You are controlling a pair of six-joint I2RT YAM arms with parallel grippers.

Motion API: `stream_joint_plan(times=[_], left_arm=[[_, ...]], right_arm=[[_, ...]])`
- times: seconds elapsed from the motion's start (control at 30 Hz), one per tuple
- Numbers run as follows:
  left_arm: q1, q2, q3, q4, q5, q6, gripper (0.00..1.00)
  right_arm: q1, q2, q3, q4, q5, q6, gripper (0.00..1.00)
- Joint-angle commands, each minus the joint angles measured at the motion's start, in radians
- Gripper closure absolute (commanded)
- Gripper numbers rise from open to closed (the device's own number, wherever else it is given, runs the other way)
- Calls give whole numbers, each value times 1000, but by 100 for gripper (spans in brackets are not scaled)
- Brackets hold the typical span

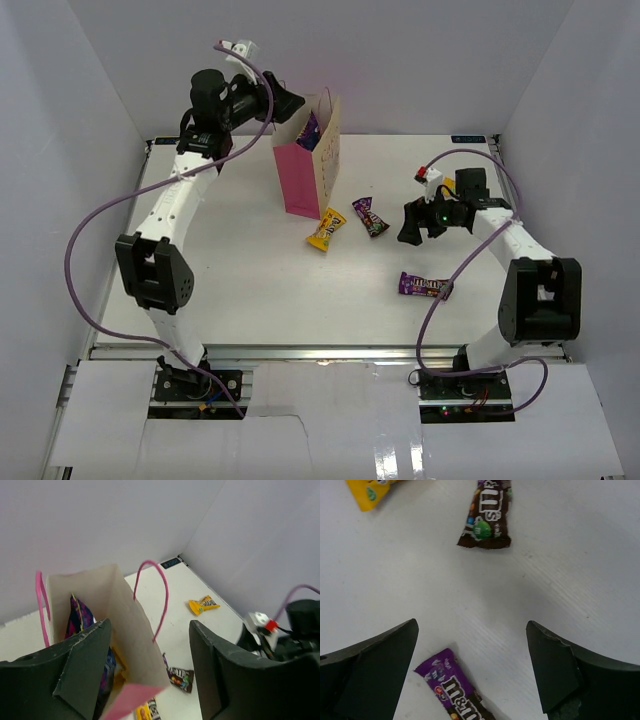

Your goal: Place the snacks into the paper bag

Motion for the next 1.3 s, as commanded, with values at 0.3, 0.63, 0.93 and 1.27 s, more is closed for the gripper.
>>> stream_joint_plan(times=[0.3, 0.63, 0.93, 1.27], left_arm=[[-4, -743, -936, -7, -131, -65, 17], [-4, -1036, -1333, 29, -251, -302, 15], [-4, -937, -1358, 95, -209, -384, 15], [-4, -918, -1384, 134, -183, -402, 15]], right_arm=[[140, 378, 401, 20, 208, 54, 2], [200, 626, 639, -53, 164, 51, 18], [214, 628, 521, -26, 148, 161, 40], [211, 473, 418, 59, 136, 215, 44]])
